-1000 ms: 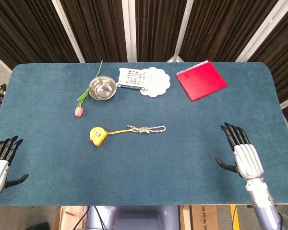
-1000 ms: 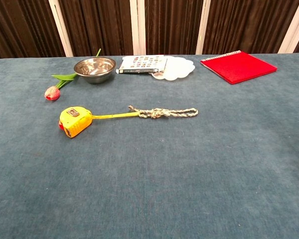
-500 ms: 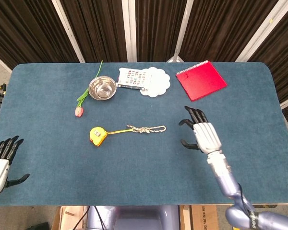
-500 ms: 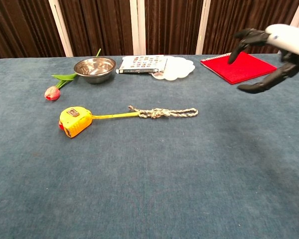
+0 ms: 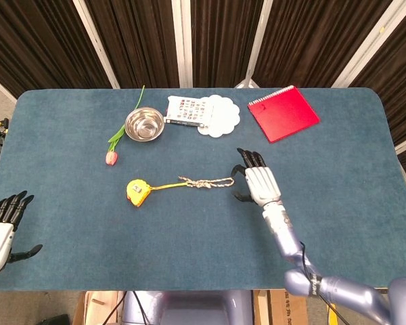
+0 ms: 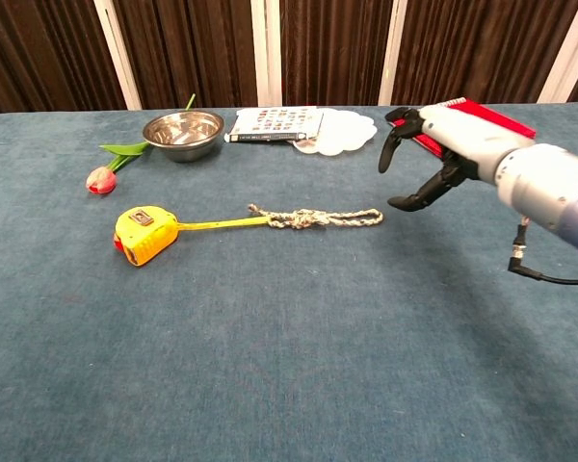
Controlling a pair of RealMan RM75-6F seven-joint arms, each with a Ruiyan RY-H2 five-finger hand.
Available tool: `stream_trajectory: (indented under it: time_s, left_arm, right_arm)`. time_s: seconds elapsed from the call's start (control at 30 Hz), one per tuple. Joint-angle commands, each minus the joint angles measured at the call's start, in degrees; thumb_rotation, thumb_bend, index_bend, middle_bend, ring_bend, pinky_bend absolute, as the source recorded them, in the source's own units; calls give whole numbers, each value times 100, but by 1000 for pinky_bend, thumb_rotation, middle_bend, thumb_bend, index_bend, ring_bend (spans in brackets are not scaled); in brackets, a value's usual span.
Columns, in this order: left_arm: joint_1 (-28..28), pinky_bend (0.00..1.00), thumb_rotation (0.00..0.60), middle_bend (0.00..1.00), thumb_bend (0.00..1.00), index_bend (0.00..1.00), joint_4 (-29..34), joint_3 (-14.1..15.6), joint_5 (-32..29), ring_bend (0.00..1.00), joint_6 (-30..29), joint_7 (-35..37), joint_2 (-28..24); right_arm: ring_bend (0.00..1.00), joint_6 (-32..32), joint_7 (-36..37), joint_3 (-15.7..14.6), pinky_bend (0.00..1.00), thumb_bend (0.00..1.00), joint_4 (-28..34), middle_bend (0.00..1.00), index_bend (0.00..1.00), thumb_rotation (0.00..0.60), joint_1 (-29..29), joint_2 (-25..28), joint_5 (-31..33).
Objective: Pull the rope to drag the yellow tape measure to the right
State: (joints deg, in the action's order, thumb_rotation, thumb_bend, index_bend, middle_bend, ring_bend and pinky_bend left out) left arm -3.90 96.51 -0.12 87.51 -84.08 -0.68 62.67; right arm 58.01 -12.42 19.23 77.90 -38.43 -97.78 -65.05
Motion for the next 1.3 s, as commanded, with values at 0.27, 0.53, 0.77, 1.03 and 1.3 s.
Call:
stream_trajectory:
  time_s: [0.27, 0.53, 0.77, 1.03, 1.3]
  left_arm:
    - [-23, 0, 600, 0, 0, 0, 11, -18, -95, 0, 75, 83, -13]
    - [-18, 0, 600, 0, 0, 0, 27, -28, -174, 0, 105, 132, -34]
    - [-1, 0, 600, 0, 0, 0, 46, -23, -190, 0, 95, 163, -58]
    - [3, 0, 600, 0, 0, 0, 56, -24, -199, 0, 92, 174, -68]
    - [8, 0, 600, 0, 0, 0, 63, -21, -196, 0, 87, 203, -80]
  right_arm:
    - [0, -235, 190, 53, 0, 330, -1005, 74, 515, 600, -416, -760, 180]
    - [0, -350, 438, 109, 0, 346, -1599, 78, 524, 600, -596, -1054, 190]
    - [0, -406, 547, 43, 0, 346, -1909, 78, 524, 600, -562, -1167, 254]
    - [0, -369, 584, -27, 0, 345, -1908, 78, 524, 600, -492, -1166, 241]
    - [0, -347, 552, -57, 0, 351, -1860, 87, 544, 600, -452, -1175, 270]
